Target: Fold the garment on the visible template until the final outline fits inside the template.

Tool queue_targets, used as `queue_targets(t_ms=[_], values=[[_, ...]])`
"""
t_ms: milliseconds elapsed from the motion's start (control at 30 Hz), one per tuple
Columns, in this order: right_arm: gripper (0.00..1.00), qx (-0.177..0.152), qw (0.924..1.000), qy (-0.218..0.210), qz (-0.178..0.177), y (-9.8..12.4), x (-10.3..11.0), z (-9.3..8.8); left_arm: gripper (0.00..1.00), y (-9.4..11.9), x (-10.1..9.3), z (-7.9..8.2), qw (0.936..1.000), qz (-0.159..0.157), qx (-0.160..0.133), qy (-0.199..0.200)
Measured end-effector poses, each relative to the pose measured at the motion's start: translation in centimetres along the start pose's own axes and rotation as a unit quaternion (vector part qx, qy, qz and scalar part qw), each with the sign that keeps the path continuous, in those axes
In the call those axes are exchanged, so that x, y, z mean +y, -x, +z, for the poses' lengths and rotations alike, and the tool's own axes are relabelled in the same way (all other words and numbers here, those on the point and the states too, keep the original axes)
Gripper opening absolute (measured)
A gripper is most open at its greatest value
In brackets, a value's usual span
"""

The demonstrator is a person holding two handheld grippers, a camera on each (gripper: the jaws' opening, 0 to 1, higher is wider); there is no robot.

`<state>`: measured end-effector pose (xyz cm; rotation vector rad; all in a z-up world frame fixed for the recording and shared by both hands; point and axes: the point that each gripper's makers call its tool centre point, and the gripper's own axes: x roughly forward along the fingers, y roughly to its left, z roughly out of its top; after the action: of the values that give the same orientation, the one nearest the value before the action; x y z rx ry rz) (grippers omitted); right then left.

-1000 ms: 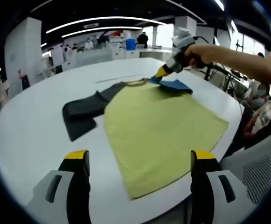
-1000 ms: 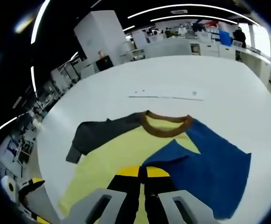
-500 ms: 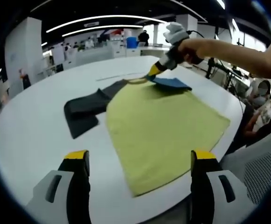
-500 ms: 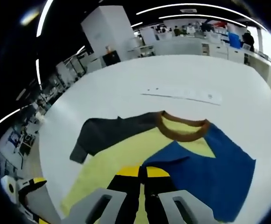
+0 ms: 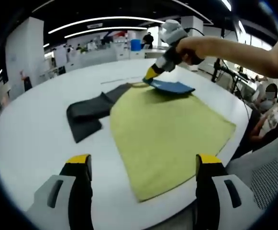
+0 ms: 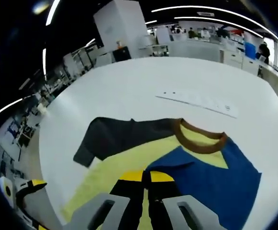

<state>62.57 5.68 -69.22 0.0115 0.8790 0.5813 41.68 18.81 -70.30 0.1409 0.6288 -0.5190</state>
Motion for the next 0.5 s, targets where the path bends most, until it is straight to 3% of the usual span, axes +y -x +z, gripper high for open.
queue_targets(t_ms=[500], values=[[0.0,0.007,0.9992,0.032,0.024,-1.2,3.3,0.5,0.86,0.1,0.2,-0.4,1.0,0.005,0.002,0.009]])
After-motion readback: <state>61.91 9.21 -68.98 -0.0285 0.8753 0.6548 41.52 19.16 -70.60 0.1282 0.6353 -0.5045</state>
